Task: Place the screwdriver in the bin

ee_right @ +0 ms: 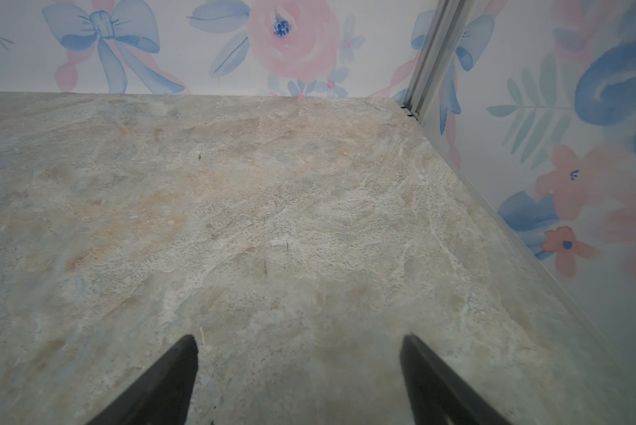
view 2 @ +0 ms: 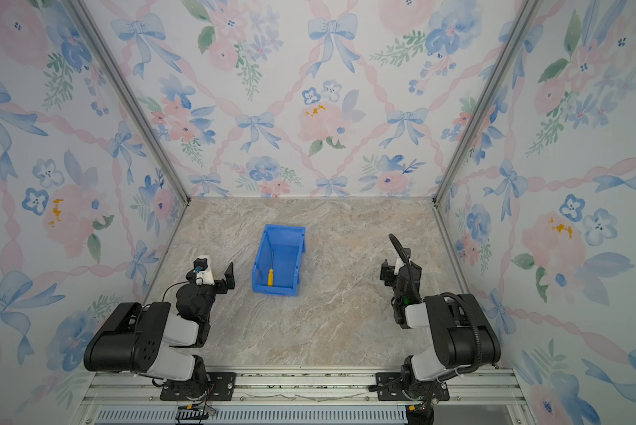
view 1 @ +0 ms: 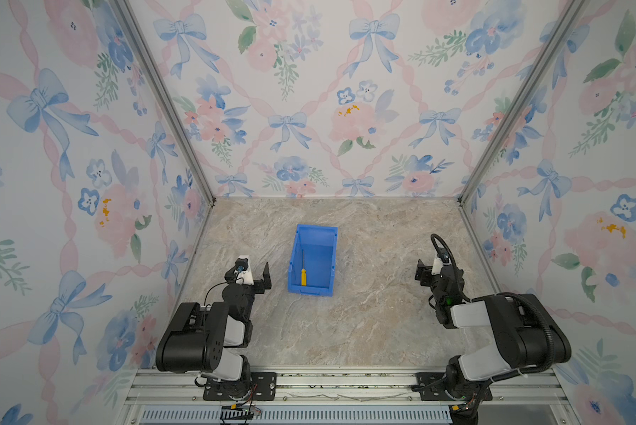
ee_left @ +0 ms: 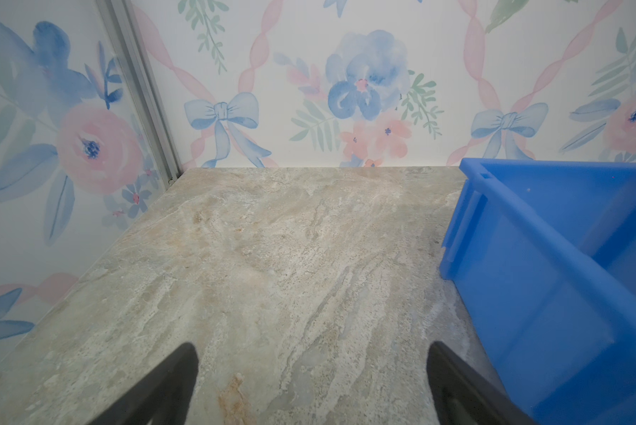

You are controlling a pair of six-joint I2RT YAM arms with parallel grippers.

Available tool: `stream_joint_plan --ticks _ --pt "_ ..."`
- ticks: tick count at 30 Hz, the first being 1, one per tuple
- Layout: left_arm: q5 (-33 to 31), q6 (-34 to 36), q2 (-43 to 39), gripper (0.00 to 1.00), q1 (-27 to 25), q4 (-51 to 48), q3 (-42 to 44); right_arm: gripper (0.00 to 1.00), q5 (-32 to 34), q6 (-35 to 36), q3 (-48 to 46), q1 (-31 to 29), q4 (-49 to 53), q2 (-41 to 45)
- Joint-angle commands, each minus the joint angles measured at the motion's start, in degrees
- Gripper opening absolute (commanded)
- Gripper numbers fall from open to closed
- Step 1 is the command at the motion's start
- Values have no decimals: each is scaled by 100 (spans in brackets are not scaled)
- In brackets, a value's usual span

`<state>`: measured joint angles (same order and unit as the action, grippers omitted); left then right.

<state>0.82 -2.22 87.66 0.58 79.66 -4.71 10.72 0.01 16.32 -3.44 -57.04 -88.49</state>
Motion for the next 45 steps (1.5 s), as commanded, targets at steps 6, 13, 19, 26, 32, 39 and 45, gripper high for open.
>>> stream_joint_plan --ticks 6,13,19,26,32,39,45 --pt "41 -34 230 98 38 -916 -879 97 -767 -115 615 217 475 -35" --pt "75 90 191 98 -57 -1065 -917 97 -732 -95 640 195 571 -2" --pt "79 89 196 98 -57 -1063 -913 97 -733 -87 645 193 571 -2" --pt "85 90 195 98 -55 -1065 -914 97 -732 -89 643 186 579 -2" --pt "81 90 197 98 -53 -1057 -911 97 -719 -89 645 188 578 -2" --pt "84 87 195 98 -58 -1059 -913 97 -707 -76 651 182 586 -2" --pt "83 89 196 98 -52 -1061 -912 97 -690 -59 662 167 605 -2"
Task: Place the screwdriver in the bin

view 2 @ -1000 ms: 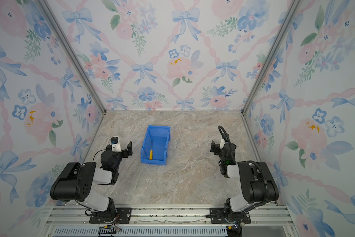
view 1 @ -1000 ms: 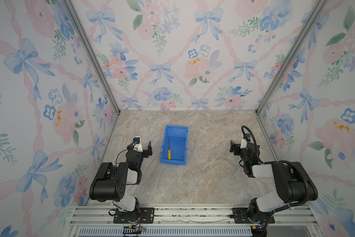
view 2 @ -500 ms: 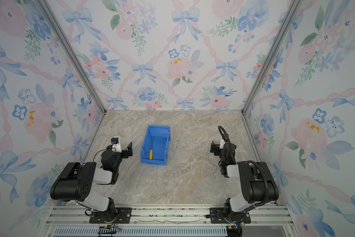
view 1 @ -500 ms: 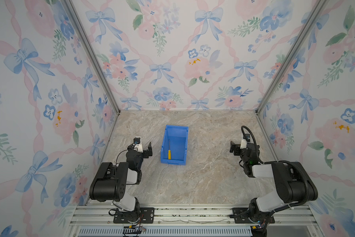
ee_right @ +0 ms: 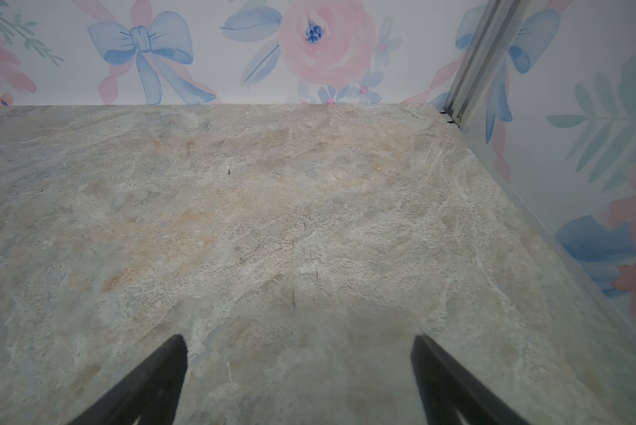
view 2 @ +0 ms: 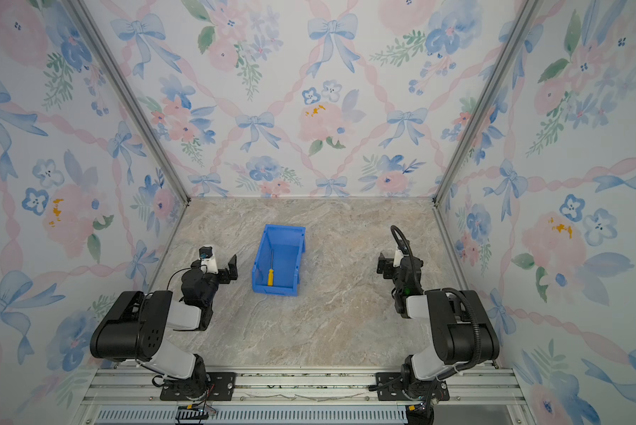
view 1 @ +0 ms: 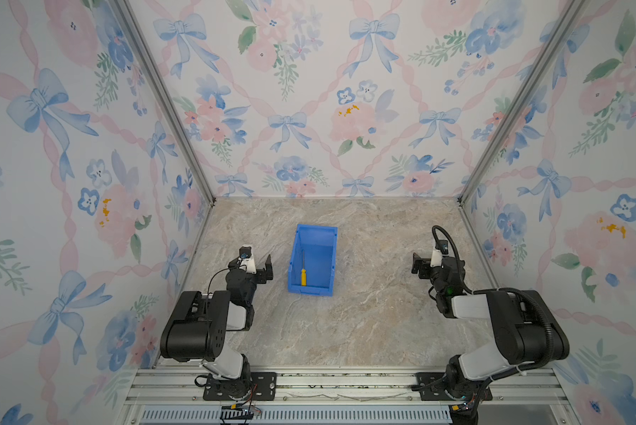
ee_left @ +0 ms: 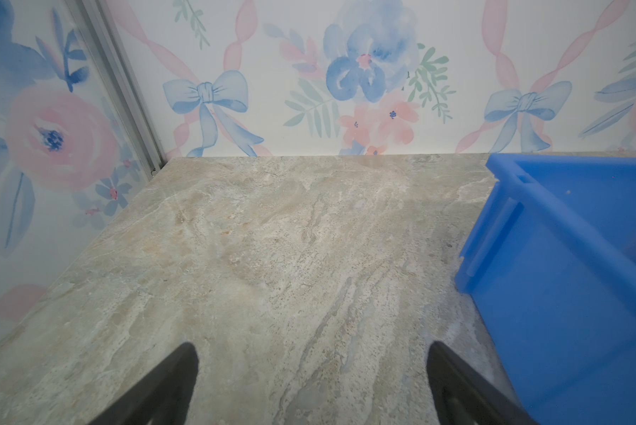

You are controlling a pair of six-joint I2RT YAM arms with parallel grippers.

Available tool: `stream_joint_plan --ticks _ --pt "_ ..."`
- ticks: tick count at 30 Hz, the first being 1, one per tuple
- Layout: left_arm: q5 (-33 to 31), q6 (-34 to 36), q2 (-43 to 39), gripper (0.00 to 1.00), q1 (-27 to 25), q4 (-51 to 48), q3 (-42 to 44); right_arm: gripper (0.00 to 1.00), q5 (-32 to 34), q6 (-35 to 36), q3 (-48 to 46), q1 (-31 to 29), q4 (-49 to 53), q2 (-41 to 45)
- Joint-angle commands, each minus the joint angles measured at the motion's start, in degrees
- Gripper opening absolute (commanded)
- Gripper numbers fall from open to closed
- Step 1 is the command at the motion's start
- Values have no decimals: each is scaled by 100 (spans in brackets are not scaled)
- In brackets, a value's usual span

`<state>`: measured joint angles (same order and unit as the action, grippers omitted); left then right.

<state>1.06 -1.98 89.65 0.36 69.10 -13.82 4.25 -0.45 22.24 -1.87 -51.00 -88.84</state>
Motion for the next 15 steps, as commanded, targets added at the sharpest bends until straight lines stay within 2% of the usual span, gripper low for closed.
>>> stream_joint_plan --ticks 1,15 --pt "57 62 -3 98 -35 1 -1 97 -32 -12 68 3 3 33" --pt "58 66 -7 98 -36 -5 -5 97 31 28 79 -40 16 33"
